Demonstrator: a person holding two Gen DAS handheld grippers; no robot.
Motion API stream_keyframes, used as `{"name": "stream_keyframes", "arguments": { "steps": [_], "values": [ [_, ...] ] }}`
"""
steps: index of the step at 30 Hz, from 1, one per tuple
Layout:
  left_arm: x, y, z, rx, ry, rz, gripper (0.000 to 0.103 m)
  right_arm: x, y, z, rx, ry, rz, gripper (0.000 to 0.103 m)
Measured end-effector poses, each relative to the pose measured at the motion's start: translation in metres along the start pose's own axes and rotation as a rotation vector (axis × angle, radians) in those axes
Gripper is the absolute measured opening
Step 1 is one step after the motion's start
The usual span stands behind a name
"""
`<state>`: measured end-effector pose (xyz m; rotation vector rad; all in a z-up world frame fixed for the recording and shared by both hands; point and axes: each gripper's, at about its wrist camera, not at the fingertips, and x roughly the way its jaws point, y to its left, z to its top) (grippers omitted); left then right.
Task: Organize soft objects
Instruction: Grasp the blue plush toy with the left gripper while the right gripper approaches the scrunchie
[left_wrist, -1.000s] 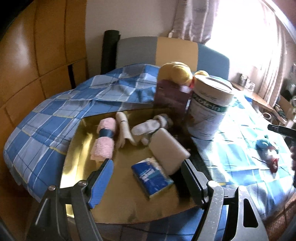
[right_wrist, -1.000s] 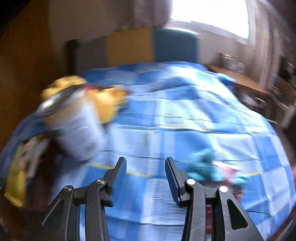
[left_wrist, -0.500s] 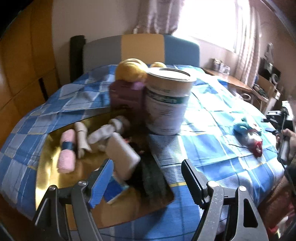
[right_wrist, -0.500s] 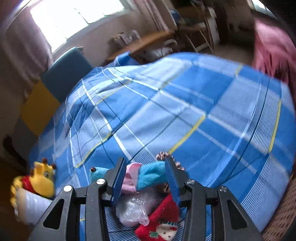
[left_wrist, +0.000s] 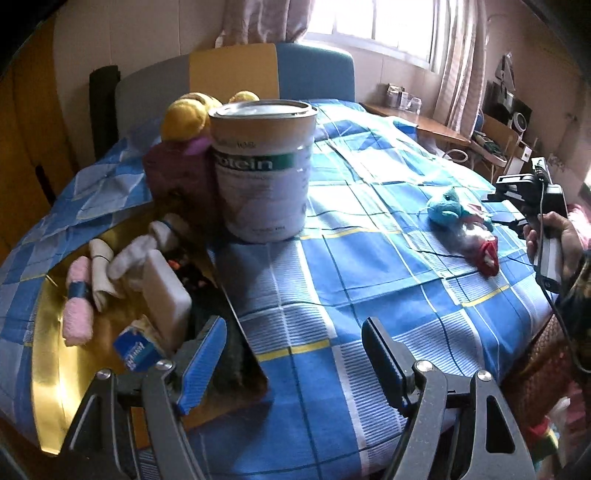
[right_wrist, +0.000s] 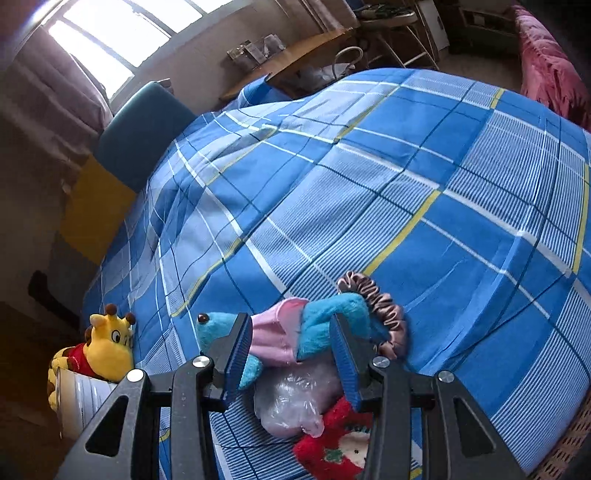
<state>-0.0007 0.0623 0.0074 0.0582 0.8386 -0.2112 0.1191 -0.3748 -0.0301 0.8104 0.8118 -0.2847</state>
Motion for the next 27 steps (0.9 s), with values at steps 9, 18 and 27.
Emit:
{"name": "stream_keyframes", "arguments": {
  "steps": [9, 18, 27],
  "values": [
    [0.004, 0.001, -0.003, -0.017, 0.011, -0.038, 0.076, 0.024, 0.004, 0.011, 0.036, 0.073, -0.074, 0.052],
    [0.006, 0.002, 0.000, -0.014, 0.020, -0.035, 0.076, 0.028, 0.100, -0.030, -0.290, 0.294, 0.406, 0.052],
    [0.016, -0.021, 0.026, 0.034, 0.028, -0.074, 0.076, 0.018, 0.031, 0.001, -0.085, 0.083, 0.157, 0.053]
  ]
}}
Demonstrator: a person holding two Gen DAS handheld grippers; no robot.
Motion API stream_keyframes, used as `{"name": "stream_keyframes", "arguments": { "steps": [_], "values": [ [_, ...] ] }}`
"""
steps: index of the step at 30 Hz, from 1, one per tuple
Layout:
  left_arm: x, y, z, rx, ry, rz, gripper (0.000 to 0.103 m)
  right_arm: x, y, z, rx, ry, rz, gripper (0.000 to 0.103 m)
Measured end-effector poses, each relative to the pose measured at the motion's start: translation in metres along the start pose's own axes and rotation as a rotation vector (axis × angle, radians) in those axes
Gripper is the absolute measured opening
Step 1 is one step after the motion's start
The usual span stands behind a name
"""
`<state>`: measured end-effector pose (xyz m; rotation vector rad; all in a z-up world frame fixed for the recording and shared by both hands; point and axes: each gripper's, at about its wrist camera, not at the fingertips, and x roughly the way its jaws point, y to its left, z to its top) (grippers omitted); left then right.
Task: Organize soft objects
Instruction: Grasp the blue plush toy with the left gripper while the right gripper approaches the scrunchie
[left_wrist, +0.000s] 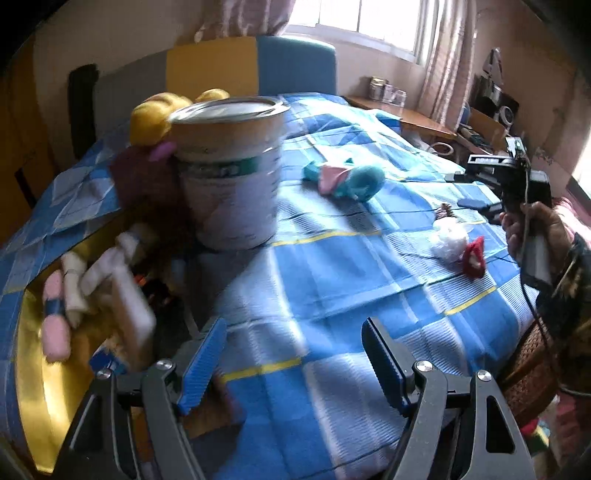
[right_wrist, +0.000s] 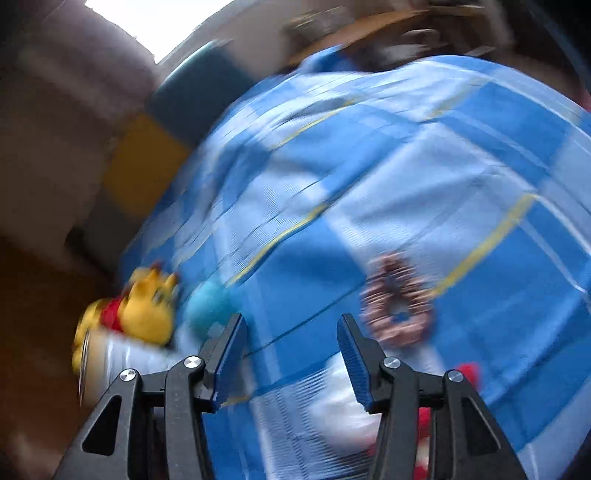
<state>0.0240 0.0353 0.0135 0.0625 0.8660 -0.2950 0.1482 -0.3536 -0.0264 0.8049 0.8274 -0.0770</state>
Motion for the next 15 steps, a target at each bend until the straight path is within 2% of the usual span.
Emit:
{"name": "stream_keyframes", "arguments": {
  "steps": [2, 4, 6, 7, 9, 15],
  "values": [
    [0.005, -0.012, 0.015, 0.015, -0.011, -0.038, 0.076, -0.007, -0.013, 0.005, 0.077, -0.037, -0.023, 0.053],
    [0.014, -0.027, 0.031, 0.072, -0.031, -0.020, 0.076, -0.008, -0.021, 0.007, 0.114, -0.039, -0.025, 0.053],
    [0.029, -0.042, 0.049, 0.123, -0.019, -0.024, 0.076, -0.006, -0.022, 0.006, 0.121, -0.027, -0.027, 0.053],
    [0.039, -0.045, 0.058, 0.104, 0.003, -0.061, 0.077, -0.005, -0.020, 0.005, 0.116, -0.019, -0.027, 0.053],
    [0.063, -0.045, 0.079, 0.004, 0.069, -0.159, 0.077, -0.003, -0.015, 0.002, 0.089, -0.009, -0.021, 0.053],
    [0.121, -0.048, 0.129, -0.162, 0.120, -0.218, 0.080, -0.009, -0.006, -0.003, 0.047, 0.003, 0.015, 0.053]
  ]
}}
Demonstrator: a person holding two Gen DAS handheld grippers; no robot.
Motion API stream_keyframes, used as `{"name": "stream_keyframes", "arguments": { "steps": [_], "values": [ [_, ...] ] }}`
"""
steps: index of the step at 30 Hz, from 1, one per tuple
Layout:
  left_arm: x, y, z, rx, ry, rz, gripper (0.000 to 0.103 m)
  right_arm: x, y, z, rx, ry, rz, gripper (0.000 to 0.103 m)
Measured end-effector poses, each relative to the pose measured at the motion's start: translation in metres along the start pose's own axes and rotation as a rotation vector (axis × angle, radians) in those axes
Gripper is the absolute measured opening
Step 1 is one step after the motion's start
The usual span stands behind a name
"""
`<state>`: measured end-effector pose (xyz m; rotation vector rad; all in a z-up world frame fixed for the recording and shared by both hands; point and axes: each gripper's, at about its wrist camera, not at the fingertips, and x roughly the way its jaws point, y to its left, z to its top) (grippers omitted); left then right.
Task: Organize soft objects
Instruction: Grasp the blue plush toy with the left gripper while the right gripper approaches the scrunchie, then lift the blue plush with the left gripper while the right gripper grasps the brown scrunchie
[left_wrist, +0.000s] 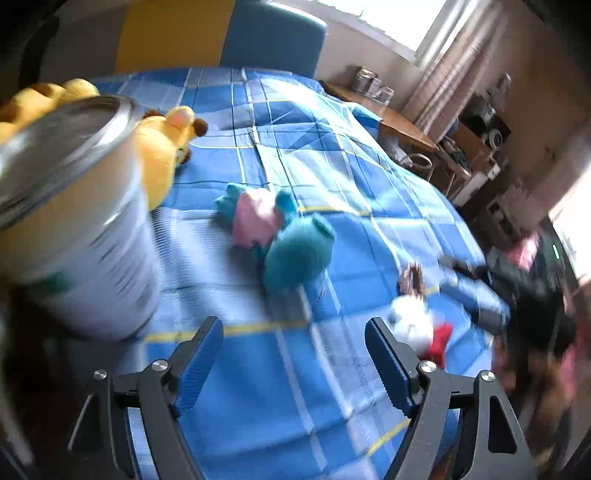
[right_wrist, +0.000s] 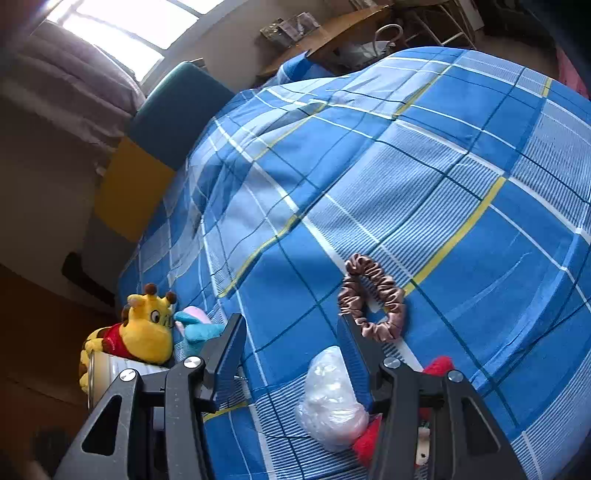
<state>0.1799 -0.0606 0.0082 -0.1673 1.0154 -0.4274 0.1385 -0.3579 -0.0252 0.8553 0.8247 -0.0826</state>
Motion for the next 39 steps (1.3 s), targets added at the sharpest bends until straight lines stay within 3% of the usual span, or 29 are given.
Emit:
{"name": "stream_keyframes", "arguments": {
  "steps": [4, 7, 15, 17, 18, 20, 21, 22, 26, 29, 36, 39],
  "values": [
    [0.030, -0.008, 0.032, -0.016, 0.004, 0.018, 0.083, -0.004, -0.001, 0.001, 0.016, -0.009, 0.024, 0.053],
    [0.052, -0.009, 0.049, -0.040, -0.002, 0.039, 0.093, -0.008, -0.004, 0.002, 0.042, -0.022, 0.052, 0.053],
    [0.121, -0.002, 0.075, -0.114, 0.084, 0.083, 0.093, -0.017, -0.017, 0.006, 0.115, -0.061, 0.090, 0.053],
    [0.139, 0.001, 0.073, -0.135, 0.127, 0.096, 0.090, -0.019, -0.021, 0.007, 0.137, -0.074, 0.092, 0.053],
    [0.146, 0.002, 0.070, -0.138, 0.148, 0.086, 0.083, -0.021, -0.023, 0.007, 0.147, -0.083, 0.095, 0.053],
    [0.140, -0.004, 0.063, -0.079, 0.099, 0.104, 0.065, -0.024, -0.030, 0.009, 0.174, -0.107, 0.082, 0.053],
    [0.137, -0.006, 0.061, -0.055, 0.096, 0.070, 0.057, -0.024, -0.033, 0.010, 0.187, -0.110, 0.074, 0.053],
    [0.132, -0.008, 0.058, -0.034, 0.086, 0.063, 0.054, -0.023, -0.036, 0.011, 0.199, -0.108, 0.070, 0.053],
    [0.106, -0.014, 0.043, 0.065, 0.046, 0.053, 0.053, -0.016, -0.042, 0.012, 0.219, -0.078, 0.042, 0.053],
    [0.081, -0.016, 0.022, 0.121, 0.028, 0.039, 0.053, -0.011, -0.040, 0.013, 0.186, -0.070, -0.033, 0.053],
    [0.029, -0.020, -0.031, 0.191, -0.003, 0.016, 0.053, 0.022, -0.019, 0.012, 0.003, 0.016, -0.229, 0.053],
    [0.012, -0.018, -0.050, 0.189, -0.007, -0.005, 0.053, 0.032, -0.017, 0.012, -0.032, 0.037, -0.271, 0.054]
  ]
}}
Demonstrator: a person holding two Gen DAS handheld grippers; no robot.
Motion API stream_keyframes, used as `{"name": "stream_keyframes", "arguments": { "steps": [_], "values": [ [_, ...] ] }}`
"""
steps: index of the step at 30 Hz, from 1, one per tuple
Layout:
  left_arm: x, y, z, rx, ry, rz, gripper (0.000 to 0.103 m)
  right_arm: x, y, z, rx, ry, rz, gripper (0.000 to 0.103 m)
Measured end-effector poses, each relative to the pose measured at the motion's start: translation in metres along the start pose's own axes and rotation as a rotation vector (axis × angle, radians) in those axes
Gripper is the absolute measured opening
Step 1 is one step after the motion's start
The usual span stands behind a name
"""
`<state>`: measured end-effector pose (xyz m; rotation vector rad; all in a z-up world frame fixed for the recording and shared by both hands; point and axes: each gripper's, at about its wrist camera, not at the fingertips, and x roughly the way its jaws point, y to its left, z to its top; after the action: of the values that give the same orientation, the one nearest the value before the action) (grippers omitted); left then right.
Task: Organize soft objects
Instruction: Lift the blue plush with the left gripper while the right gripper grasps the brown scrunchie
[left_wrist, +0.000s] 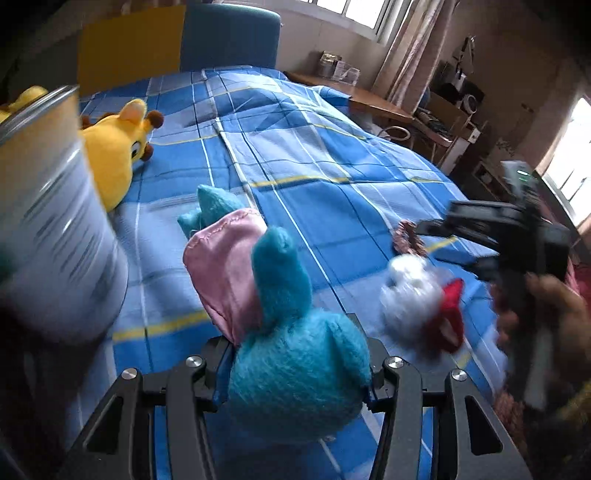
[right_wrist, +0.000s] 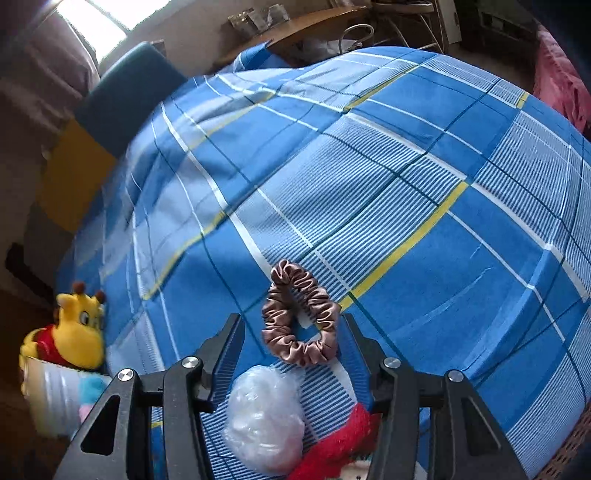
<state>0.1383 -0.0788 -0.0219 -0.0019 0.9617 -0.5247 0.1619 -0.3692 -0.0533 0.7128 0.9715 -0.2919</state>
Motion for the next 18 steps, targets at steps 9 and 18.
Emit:
{"name": "stream_keyframes", "arguments": {
  "steps": [9, 18],
  "values": [
    [-0.046, 0.001, -0.045, -0.001, -0.020, -0.010, 0.054, 0.011, 0.007, -0.002, -0.061, -0.002, -0.048, 0.064],
    [-0.074, 0.003, -0.071, -0.009, -0.045, 0.009, 0.054, 0.035, 0.037, -0.012, -0.273, 0.017, -0.215, 0.041]
  ]
}}
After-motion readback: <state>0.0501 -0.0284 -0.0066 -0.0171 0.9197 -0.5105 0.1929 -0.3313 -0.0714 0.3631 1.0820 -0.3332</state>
